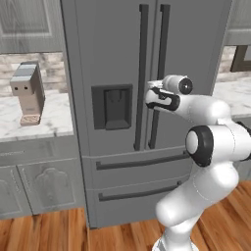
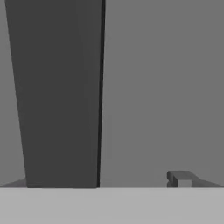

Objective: Take the donut and cupcake from the fridge and place them on the empty tray on the dining counter.

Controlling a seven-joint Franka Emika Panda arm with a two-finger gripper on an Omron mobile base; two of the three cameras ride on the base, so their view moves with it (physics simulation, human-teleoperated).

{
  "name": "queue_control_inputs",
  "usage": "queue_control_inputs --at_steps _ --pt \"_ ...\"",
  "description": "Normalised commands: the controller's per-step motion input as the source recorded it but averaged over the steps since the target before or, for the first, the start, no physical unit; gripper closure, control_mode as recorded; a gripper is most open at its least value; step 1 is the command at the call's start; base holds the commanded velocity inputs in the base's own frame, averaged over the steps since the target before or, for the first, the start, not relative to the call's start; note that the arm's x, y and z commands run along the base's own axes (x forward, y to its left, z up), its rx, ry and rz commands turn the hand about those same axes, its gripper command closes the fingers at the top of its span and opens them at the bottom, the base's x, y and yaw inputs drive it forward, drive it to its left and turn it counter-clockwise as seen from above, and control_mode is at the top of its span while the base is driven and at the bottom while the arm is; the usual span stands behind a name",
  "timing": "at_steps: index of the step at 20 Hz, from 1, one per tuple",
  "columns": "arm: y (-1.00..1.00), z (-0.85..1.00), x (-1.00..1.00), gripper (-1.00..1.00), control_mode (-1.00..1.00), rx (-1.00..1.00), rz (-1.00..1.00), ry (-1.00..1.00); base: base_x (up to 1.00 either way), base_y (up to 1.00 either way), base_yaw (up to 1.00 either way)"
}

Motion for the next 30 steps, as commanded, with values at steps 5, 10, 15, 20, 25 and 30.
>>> queue_control_inputs --at_steps 5,10,15,20,25,30 --pt "-0.01 0.00 0.74 -1.00 -1.00 0.00 0.00 0.12 0.00 0.00 0.00" --pt "-0.01 0.00 0.77 1.00 -1.00 0.00 0.00 0.04 0.00 0.00 0.00" --pt "0.00 0.03 -0.02 1.00 -1.00 0.00 0.00 0.20 0.00 0.00 0.00" --pt "-0.31 0.11 -0.95 1.00 -1.00 0.00 0.00 0.43 0.00 0.00 0.00" --pt "-0.65 0.00 -1.00 1.00 -1.00 0.00 -0.01 0.26 0.00 0.00 0.00" --pt "-0.91 0.00 -1.00 1.00 -1.00 0.00 0.00 0.15 0.00 0.00 0.00"
